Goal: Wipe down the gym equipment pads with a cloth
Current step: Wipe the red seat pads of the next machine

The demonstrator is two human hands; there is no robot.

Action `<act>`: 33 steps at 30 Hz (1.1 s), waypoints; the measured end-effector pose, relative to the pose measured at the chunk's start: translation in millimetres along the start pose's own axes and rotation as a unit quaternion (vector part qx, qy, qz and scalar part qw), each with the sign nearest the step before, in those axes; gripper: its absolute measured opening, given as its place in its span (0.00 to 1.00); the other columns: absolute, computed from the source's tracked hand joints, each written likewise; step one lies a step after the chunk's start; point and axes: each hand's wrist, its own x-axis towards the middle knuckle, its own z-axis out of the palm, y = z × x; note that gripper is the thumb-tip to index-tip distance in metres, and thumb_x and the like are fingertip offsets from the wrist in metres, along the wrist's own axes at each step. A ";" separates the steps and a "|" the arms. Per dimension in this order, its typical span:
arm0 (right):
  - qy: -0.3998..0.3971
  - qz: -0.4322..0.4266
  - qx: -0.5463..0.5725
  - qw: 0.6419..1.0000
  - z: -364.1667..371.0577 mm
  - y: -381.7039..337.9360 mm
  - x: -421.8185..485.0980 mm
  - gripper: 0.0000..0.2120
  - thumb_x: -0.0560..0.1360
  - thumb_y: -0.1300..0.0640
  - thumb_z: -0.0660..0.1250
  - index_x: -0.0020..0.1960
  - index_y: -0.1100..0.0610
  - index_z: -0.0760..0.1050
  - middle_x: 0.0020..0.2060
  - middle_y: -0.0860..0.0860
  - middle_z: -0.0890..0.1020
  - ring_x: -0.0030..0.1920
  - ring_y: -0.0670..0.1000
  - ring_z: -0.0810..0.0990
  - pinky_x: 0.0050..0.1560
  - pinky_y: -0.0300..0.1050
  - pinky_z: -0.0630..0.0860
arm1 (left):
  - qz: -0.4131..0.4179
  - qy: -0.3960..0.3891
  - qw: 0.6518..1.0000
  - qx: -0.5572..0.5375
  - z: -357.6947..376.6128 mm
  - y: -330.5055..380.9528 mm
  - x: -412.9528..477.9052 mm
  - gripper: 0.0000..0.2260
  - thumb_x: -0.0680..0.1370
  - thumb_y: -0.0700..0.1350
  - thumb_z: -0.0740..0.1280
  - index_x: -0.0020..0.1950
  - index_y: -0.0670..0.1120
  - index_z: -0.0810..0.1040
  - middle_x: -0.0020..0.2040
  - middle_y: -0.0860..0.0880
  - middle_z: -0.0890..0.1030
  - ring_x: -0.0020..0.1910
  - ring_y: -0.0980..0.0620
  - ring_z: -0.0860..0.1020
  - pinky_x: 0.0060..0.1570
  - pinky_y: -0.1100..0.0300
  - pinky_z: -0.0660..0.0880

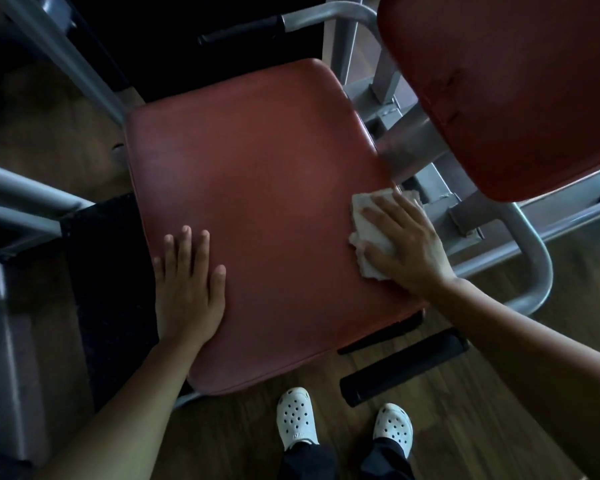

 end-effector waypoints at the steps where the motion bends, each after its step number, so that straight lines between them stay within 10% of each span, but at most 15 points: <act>1: -0.014 -0.039 -0.001 0.999 -1.9 1.9 -9.7 0.29 0.75 0.39 0.59 0.70 0.55 0.70 0.70 0.56 0.71 0.73 0.61 0.62 0.72 0.62 0.58 | 0.000 -0.003 1.000 -0.001 0.1 0.3 0.0 0.28 0.80 0.57 0.45 0.77 0.46 0.53 0.78 0.43 0.53 0.77 0.40 0.49 0.74 0.41 0.49; 14: -0.120 -0.293 -0.007 0.949 41.8 -94.2 -19.9 0.34 0.73 0.33 0.59 0.71 0.53 0.69 0.71 0.57 0.69 0.73 0.62 0.61 0.72 0.65 0.55 | 0.013 -0.012 1.000 -0.019 1.1 -6.4 1.7 0.28 0.79 0.56 0.44 0.77 0.45 0.53 0.78 0.42 0.52 0.77 0.40 0.48 0.73 0.42 0.48; 33: 0.036 0.013 -0.039 0.999 16.1 -35.3 1.5 0.36 0.68 0.29 0.63 0.65 0.52 0.74 0.66 0.54 0.75 0.67 0.60 0.71 0.67 0.60 0.65 | 0.015 -0.007 1.000 -0.011 0.8 -6.2 -0.8 0.27 0.80 0.55 0.45 0.77 0.46 0.53 0.78 0.43 0.53 0.77 0.40 0.48 0.73 0.41 0.51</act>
